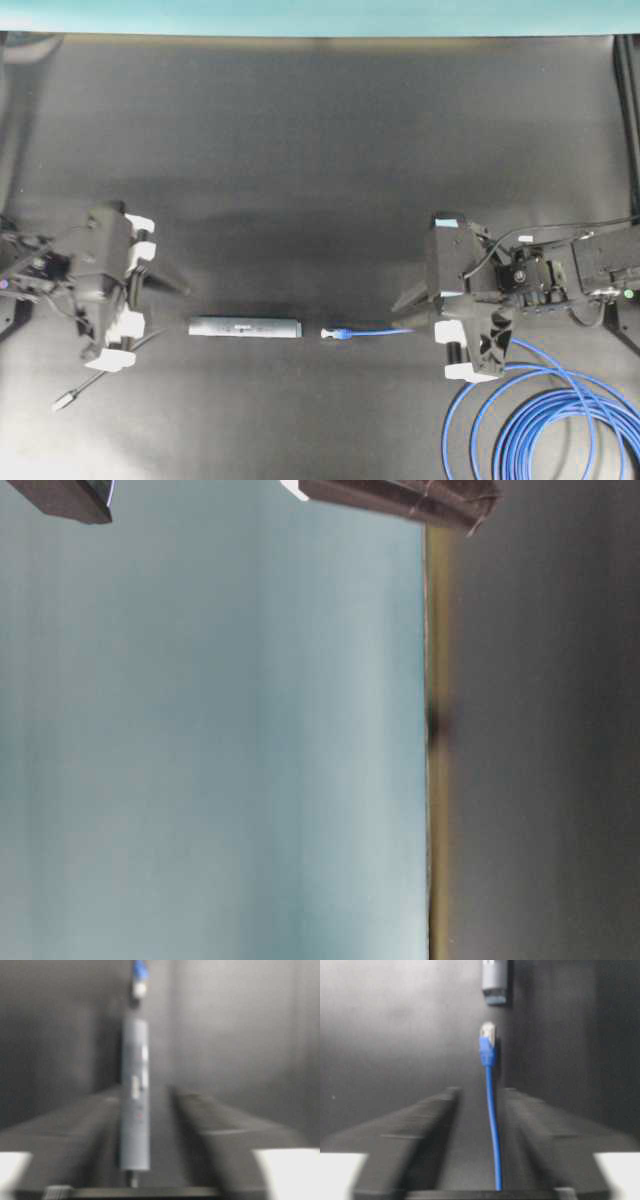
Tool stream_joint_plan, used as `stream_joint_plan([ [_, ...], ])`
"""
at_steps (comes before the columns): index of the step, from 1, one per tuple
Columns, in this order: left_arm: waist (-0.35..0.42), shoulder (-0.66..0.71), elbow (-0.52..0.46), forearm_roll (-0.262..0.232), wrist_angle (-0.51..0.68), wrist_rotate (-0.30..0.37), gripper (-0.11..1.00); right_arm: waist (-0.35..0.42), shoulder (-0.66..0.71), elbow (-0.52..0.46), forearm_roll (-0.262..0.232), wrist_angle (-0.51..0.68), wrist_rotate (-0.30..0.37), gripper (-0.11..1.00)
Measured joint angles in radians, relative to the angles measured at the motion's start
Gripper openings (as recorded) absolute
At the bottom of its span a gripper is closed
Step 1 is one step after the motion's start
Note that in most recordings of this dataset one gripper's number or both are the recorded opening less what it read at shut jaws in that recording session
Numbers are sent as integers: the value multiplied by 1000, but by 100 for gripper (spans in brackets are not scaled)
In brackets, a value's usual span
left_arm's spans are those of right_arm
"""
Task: Insert the LAN cable into the hub.
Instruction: 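Move both grippers down toward the grey hub and blue cable plug, then close the left gripper around the grey Anker hub body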
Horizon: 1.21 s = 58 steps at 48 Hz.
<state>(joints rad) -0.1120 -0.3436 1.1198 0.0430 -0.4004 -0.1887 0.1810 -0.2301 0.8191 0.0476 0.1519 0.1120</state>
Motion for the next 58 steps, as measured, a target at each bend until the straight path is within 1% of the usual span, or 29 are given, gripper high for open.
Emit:
stream_joint_plan([
  [2,-2,18,0,-2,-35,-2,82,0,0,0,0,-5,0,65],
  [3,-3,29,2,0,-58,-3,85,0,0,-2,3,-5,0,70],
  [5,-3,52,3,0,-106,-5,85,0,2,0,0,-8,0,78],
  [7,-3,84,6,0,-160,-5,83,2,0,0,0,-9,0,83],
  [9,-3,112,11,-2,-202,-5,82,2,0,0,0,-14,0,84],
  [13,-3,179,28,0,-285,-8,82,3,2,-2,3,-31,0,82],
  [18,-6,284,38,-2,-433,-23,82,3,2,-2,0,-41,0,81],
  [22,-8,376,41,0,-555,-23,82,3,0,-2,0,-43,0,81],
  [30,-11,503,37,0,-699,-28,81,3,0,0,0,-46,3,81],
  [35,-17,558,29,0,-741,-29,81,5,0,-2,0,-48,6,81],
  [46,-17,617,23,0,-742,-21,79,5,3,-11,3,-49,12,81],
  [58,-8,649,8,-2,-744,-18,73,8,5,-12,6,-46,12,81],
])
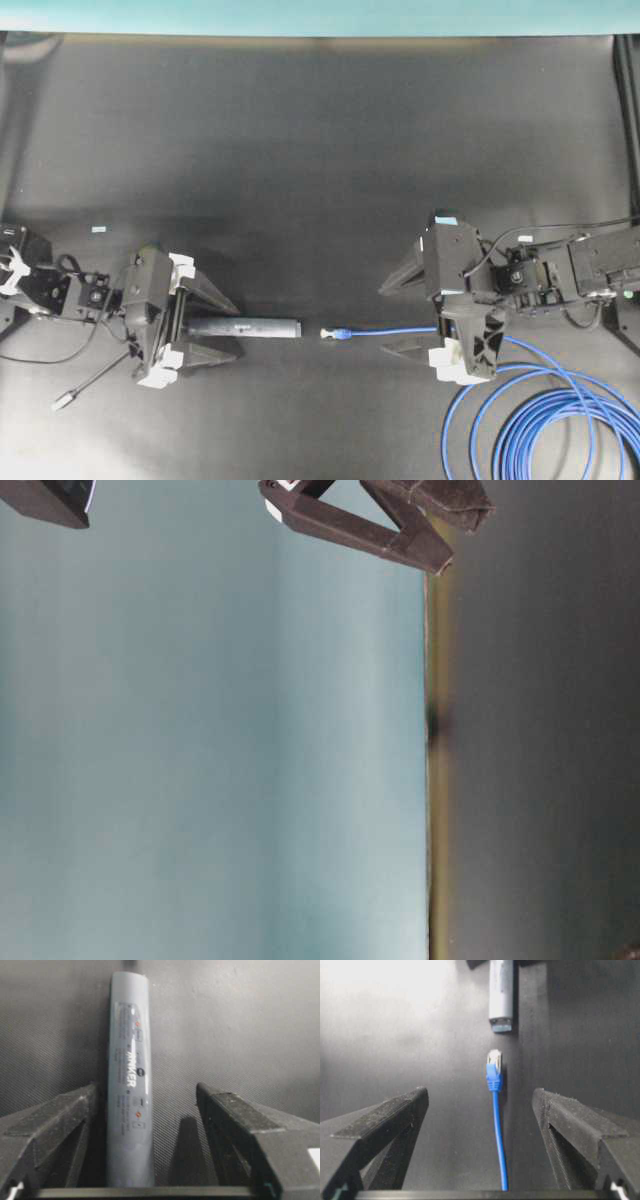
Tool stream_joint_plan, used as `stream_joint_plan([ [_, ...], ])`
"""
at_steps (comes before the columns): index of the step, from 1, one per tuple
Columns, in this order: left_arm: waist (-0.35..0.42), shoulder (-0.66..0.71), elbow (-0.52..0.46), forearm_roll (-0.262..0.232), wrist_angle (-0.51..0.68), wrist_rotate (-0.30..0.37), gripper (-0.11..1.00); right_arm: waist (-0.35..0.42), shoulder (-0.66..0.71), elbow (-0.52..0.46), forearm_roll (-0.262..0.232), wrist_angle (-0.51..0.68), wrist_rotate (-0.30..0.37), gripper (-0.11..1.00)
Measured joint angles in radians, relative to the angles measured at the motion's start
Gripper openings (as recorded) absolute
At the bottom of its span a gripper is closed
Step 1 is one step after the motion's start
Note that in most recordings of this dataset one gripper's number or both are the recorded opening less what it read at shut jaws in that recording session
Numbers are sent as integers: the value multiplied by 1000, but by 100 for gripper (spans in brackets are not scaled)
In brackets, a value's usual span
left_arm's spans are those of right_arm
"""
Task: Insert the LAN cable into the hub.
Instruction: 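Close the left gripper around the grey Anker hub body, then close the right gripper on the blue cable behind the RJ45 plug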
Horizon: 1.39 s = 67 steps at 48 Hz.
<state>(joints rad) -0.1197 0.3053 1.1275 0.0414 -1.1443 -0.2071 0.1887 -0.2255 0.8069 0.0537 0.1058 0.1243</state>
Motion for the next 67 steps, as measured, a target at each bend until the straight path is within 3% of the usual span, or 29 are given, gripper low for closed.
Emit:
stream_joint_plan([
  [13,3,9,-26,2,15,-2,65,3,0,0,2,0,12,81],
  [16,3,14,-29,2,29,2,57,8,0,0,2,0,17,81],
  [22,-2,29,-26,2,43,17,28,23,0,0,2,0,32,81],
  [36,-6,25,-46,2,52,64,28,34,3,15,2,-35,52,81],
  [42,18,-44,-72,2,94,64,28,31,41,48,2,-163,52,81],
  [53,18,-189,-118,2,357,48,28,29,161,81,3,-374,52,81],
  [67,11,-391,-170,2,799,58,28,-20,331,23,3,-434,46,79],
])
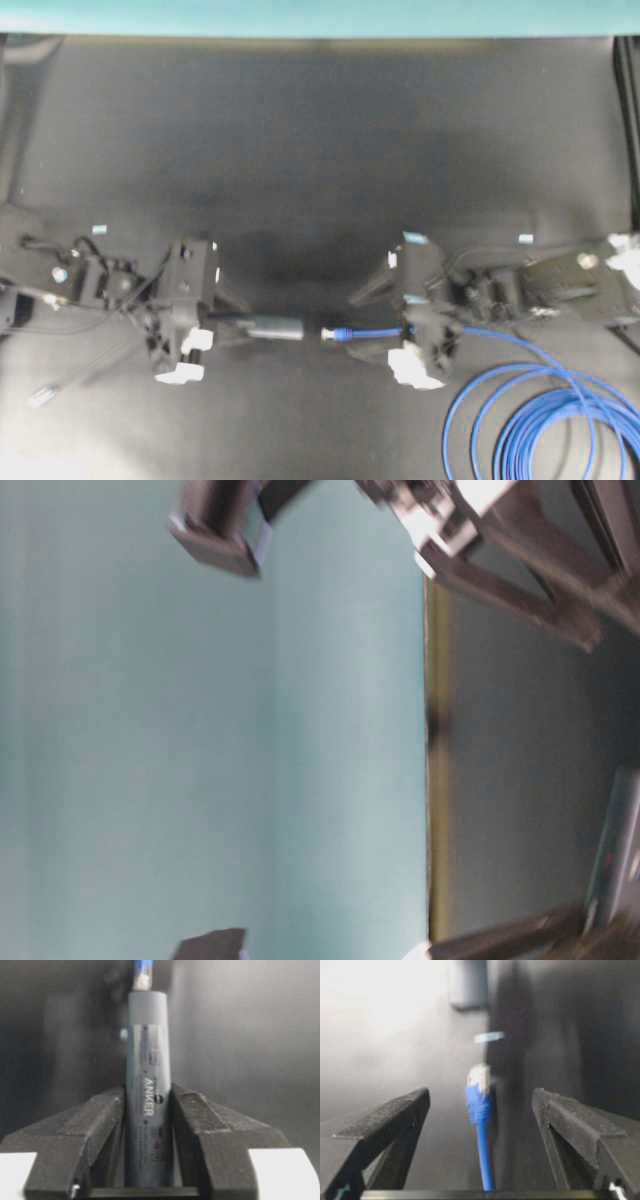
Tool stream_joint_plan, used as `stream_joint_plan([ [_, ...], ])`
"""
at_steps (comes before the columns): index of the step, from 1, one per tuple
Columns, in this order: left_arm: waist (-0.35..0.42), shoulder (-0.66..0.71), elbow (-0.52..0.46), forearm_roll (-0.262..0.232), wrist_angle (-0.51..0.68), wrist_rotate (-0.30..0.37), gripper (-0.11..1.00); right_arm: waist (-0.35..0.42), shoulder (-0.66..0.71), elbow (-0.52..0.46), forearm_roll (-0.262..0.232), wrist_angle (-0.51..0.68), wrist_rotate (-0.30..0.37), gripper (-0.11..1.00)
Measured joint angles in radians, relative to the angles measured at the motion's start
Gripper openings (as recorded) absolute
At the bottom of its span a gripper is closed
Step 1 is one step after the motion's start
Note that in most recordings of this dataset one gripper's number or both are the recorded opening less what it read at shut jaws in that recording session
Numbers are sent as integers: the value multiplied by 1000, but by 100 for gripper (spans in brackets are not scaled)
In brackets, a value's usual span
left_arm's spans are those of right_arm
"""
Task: Insert the LAN cable into the hub.
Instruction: 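Close the right gripper on the blue cable behind the RJ45 plug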
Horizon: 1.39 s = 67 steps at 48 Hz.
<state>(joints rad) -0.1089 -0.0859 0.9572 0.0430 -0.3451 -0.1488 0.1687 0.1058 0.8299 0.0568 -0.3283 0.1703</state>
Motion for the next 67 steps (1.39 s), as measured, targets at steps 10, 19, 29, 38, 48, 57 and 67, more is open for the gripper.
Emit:
stream_joint_plan([
  [10,0,-54,17,0,49,-11,28,-20,43,-15,0,-5,-2,79],
  [19,0,-58,23,0,40,-12,28,-18,44,-18,0,14,-2,79],
  [29,0,-60,25,0,-17,-14,28,-9,64,-35,0,26,-26,78],
  [38,3,-61,32,0,-20,-14,28,-3,92,-64,-2,44,-52,74],
  [48,5,-66,43,0,-20,-21,28,-3,117,-80,-2,63,-55,68],
  [57,5,-66,43,-2,-20,-26,28,15,126,-81,-5,101,-57,68],
  [67,6,-66,44,0,-20,-26,28,15,129,-86,-5,115,-58,66],
])
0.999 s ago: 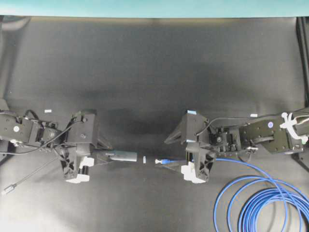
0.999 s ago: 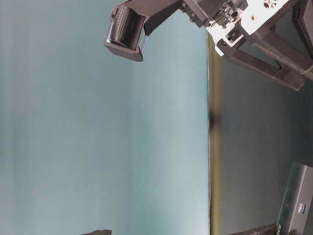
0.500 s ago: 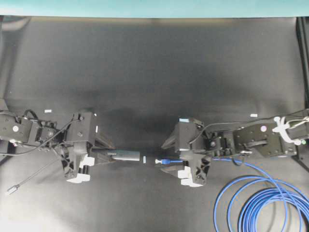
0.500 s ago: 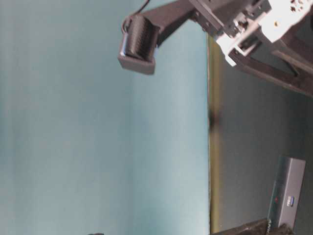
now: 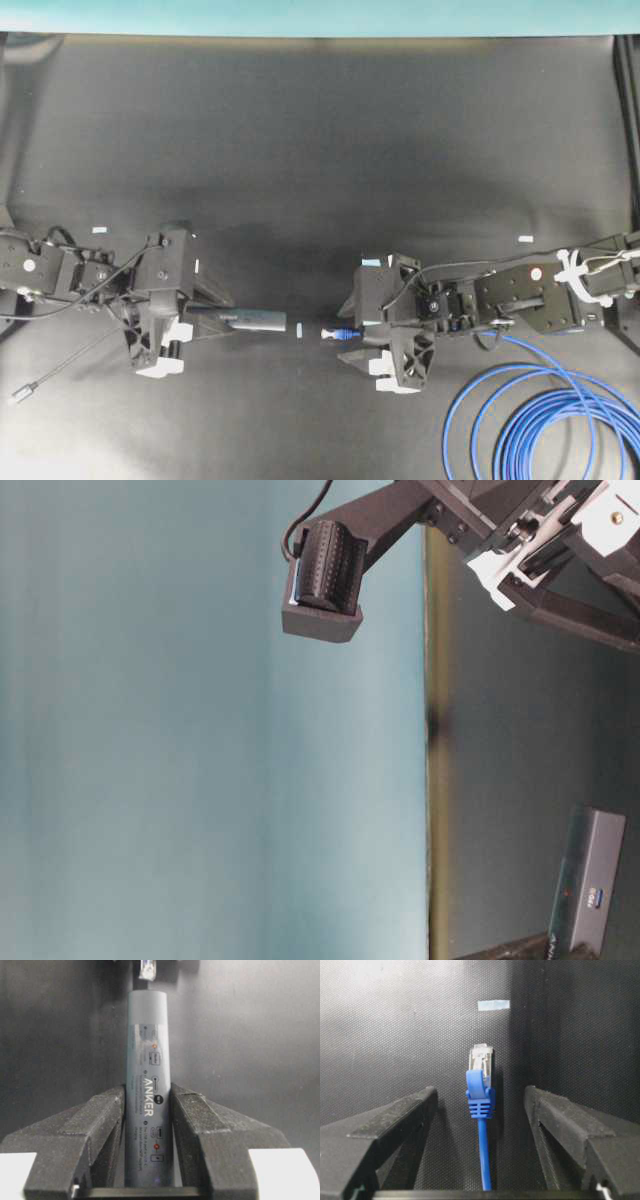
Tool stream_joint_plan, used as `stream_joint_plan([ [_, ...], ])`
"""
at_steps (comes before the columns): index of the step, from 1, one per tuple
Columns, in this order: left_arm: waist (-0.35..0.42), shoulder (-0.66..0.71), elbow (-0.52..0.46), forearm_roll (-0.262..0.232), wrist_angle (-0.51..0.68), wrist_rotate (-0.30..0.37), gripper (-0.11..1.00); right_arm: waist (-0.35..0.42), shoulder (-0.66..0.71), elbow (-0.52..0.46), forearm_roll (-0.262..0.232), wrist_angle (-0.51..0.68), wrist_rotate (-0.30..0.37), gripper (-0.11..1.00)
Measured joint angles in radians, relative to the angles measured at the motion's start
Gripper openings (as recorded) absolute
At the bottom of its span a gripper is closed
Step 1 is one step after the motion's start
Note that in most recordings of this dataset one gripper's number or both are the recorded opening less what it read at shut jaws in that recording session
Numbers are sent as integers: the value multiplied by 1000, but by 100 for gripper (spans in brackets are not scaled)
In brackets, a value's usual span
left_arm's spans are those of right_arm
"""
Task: Insert the LAN cable into the hub.
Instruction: 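Close the right gripper on the blue cable behind the RJ45 plug, then lift both and push the blue plug toward the hub's end port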
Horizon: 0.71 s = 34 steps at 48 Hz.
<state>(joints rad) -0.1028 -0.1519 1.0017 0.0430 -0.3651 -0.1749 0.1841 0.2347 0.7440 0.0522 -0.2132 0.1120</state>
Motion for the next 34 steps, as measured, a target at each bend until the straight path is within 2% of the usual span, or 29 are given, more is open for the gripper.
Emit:
stream_joint_plan([
  [7,0,0,-2,0,0,-2,28,-2,0,-5,0,9,0,56],
  [10,0,-2,0,0,0,-2,28,-2,2,-6,0,12,0,45],
  [16,0,0,0,0,0,-2,28,2,3,-8,2,15,0,14],
  [17,0,0,0,0,0,-2,28,2,3,-8,2,15,2,12],
  [25,0,0,0,0,0,15,28,3,-3,-8,3,25,8,13],
  [34,0,0,-2,0,-2,69,28,6,-52,-8,11,29,32,13],
])
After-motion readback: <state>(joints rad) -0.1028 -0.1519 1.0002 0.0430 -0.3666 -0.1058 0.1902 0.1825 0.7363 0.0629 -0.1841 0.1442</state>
